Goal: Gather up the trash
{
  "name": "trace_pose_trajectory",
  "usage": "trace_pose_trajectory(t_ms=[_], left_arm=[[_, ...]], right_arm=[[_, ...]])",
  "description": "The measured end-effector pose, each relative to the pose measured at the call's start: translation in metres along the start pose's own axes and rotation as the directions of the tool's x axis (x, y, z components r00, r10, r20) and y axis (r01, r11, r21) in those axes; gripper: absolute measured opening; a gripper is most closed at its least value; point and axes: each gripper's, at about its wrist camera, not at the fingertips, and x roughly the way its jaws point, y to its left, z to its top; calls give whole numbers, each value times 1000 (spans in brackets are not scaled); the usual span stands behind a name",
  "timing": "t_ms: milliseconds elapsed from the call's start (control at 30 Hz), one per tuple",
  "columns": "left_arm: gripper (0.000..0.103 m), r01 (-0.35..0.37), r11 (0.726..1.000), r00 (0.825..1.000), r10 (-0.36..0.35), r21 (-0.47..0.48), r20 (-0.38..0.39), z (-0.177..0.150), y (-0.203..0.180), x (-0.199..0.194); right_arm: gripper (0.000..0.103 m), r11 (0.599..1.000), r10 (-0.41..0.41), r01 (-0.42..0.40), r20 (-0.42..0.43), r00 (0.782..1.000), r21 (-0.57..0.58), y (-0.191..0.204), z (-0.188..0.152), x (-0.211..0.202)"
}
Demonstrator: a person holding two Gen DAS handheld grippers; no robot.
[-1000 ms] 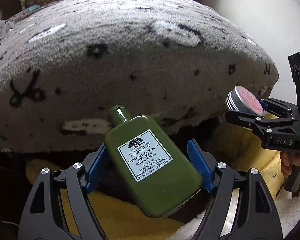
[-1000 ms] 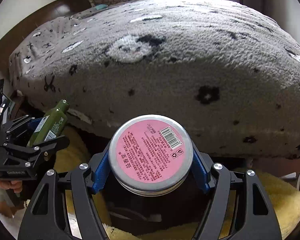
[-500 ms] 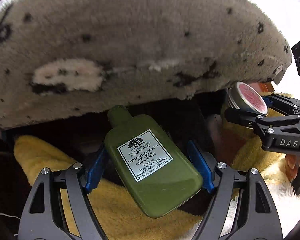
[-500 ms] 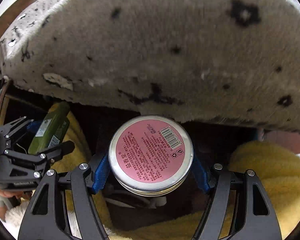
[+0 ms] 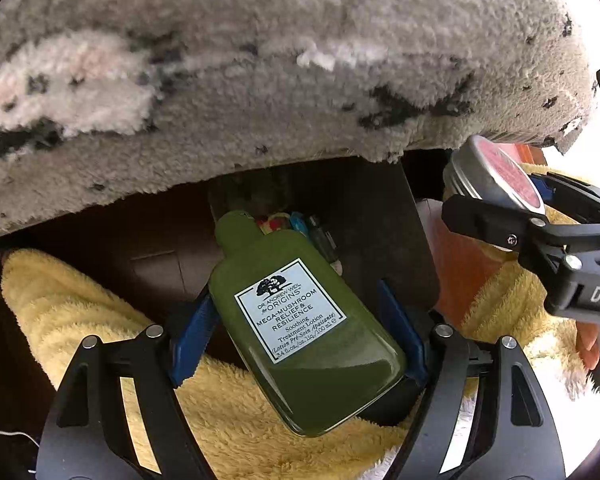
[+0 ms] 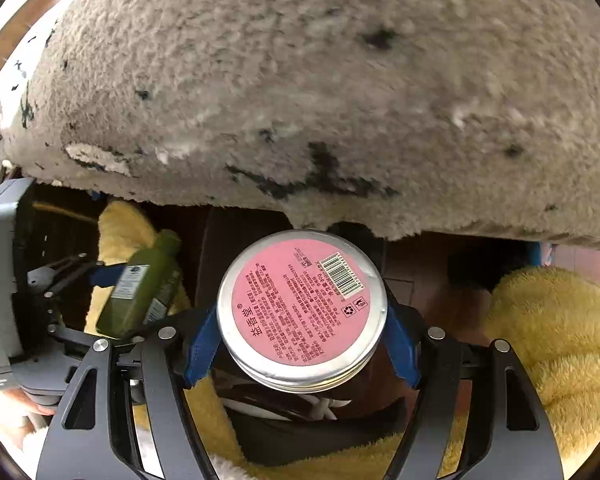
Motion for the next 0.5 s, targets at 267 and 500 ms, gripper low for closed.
trace_pose_trajectory(t_ms=[267, 500], left_arm=[[84, 5, 1000, 1000, -5, -9, 0, -2, -3, -7], [91, -12, 1000, 998, 13, -15, 58, 0, -8, -31]], right_arm=[[77, 999, 25, -26, 16, 1000, 37, -14, 3, -9], [85, 998, 9, -14, 85, 996, 53, -22, 2, -37]])
